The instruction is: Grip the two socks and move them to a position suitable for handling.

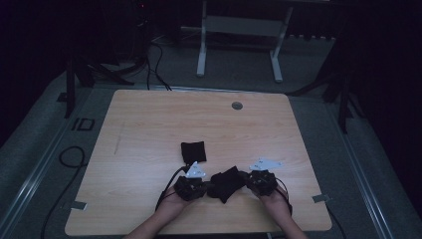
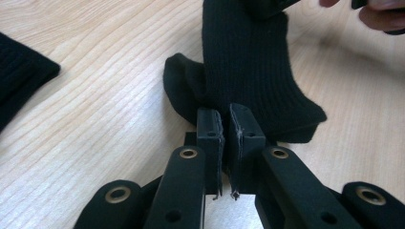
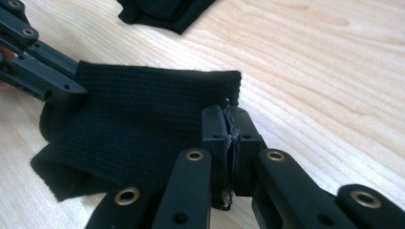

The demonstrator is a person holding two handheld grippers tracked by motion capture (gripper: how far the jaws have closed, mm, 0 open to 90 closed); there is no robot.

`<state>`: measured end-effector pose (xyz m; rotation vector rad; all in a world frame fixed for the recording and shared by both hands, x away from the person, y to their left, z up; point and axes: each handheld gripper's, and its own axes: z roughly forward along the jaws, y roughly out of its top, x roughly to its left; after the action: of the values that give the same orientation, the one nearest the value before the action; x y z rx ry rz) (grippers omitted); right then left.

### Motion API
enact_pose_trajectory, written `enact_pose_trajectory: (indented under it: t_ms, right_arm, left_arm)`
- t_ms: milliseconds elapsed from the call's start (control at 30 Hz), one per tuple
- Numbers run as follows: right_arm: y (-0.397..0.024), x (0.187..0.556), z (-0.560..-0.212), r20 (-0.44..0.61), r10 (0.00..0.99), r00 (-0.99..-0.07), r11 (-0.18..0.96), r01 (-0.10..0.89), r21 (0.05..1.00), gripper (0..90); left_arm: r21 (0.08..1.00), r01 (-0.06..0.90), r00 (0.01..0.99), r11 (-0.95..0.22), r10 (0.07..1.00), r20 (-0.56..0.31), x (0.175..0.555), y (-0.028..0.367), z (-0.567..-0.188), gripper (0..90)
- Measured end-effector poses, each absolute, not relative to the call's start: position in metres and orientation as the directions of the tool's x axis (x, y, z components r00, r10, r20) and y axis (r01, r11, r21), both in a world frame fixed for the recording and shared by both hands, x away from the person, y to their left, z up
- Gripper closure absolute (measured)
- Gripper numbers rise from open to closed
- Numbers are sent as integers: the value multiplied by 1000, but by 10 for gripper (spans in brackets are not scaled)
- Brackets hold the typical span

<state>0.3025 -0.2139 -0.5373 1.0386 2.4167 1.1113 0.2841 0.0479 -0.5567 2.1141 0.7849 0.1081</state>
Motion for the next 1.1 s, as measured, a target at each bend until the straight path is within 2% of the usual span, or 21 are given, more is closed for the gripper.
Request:
enact_pose_trajectory:
  t_ms: [33, 167, 300, 333, 700, 767, 1033, 1100]
  right_arm:
    - [-214, 303, -538, 43, 715, -698, 441, 498, 747, 875]
    - [-218, 302, -536, 57, 712, -699, 431, 501, 751, 875]
    - [-230, 303, -528, 66, 732, -678, 398, 504, 766, 875]
    - [-234, 304, -526, 71, 744, -665, 381, 509, 772, 875]
    - [-278, 296, -505, 94, 799, -594, 293, 521, 802, 874]
    - [-281, 294, -505, 101, 799, -592, 289, 526, 800, 874]
    - [-288, 274, -519, 170, 772, -612, 287, 575, 766, 872]
    - [-285, 271, -528, 180, 763, -621, 298, 584, 755, 871]
  left_arm:
    - [751, 506, 800, -424, 556, -225, 284, 48, -555, 845]
    - [757, 513, 794, -405, 559, -239, 284, 51, -553, 838]
    - [756, 518, 784, -400, 575, -233, 282, 59, -553, 858]
    - [756, 511, 777, -408, 596, -203, 280, 64, -551, 863]
    - [763, 519, 761, -384, 615, -208, 274, 97, -531, 875]
    - [757, 528, 761, -386, 610, -220, 274, 105, -527, 875]
    - [749, 499, 781, -436, 600, -171, 260, 126, -522, 873]
    - [735, 519, 777, -437, 599, -193, 260, 128, -529, 872]
